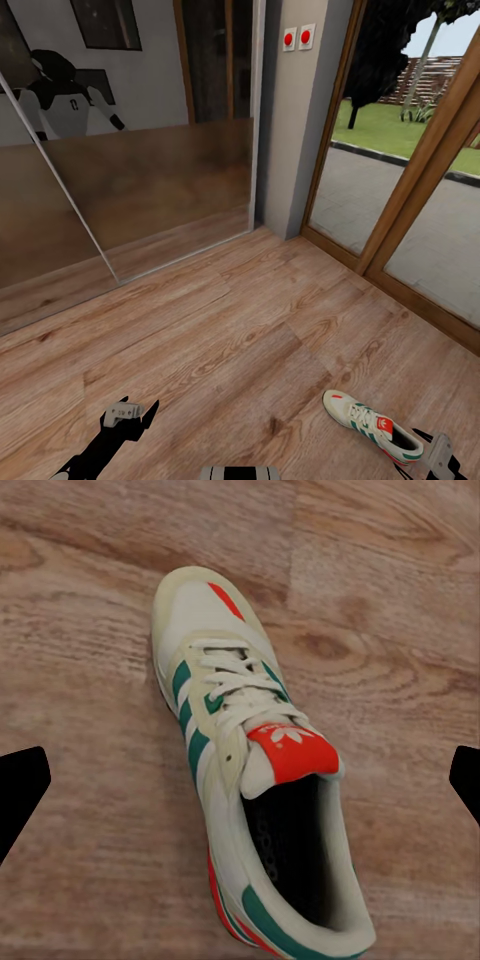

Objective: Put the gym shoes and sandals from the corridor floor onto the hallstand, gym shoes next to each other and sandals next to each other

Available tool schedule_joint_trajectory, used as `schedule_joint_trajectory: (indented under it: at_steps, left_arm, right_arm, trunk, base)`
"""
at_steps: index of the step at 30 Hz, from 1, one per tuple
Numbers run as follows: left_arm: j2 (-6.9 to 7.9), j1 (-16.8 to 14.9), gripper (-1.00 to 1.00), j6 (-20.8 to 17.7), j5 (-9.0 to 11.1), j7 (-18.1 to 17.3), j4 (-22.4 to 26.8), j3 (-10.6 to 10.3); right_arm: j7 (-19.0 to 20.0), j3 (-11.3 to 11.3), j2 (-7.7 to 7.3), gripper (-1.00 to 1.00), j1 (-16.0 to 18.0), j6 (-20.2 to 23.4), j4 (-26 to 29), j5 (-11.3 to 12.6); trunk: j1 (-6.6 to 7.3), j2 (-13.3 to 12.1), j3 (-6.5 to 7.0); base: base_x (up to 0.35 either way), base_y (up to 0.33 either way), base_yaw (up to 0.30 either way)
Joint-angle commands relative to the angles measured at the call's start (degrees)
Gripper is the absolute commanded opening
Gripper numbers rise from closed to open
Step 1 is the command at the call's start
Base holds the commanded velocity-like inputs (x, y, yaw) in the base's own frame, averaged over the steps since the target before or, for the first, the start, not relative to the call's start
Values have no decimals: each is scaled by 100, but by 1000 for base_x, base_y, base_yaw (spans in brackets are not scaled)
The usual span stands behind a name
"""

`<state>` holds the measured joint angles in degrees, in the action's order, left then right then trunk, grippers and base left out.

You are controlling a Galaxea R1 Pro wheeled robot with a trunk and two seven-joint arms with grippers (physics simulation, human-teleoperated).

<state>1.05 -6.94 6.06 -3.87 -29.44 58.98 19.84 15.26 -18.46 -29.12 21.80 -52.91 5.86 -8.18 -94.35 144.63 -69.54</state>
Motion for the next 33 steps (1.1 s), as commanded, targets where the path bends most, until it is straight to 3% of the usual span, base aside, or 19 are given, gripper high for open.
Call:
schedule_joint_trajectory:
  at_steps: [1, 18, 33]
  left_arm:
    - [0, 0, 100, 0, 0, 0, 1, -2]
    - [7, 0, 100, 0, -1, 0, 1, -1]
    - [16, 0, 100, 0, -8, 0, 0, 2]
  right_arm:
    - [-5, 0, -1, 100, 0, 0, -2, 0]
    - [27, 2, 38, 100, 72, 89, 48, -58]
    - [368, -51, 240, 100, 549, 747, 274, -357]
  trunk:
    - [0, 0, 0]
    - [0, 0, 0]
    - [0, 0, 0]
  base:
    - [0, 0, -4]
    - [0, 0, -1]
    - [0, 0, 0]
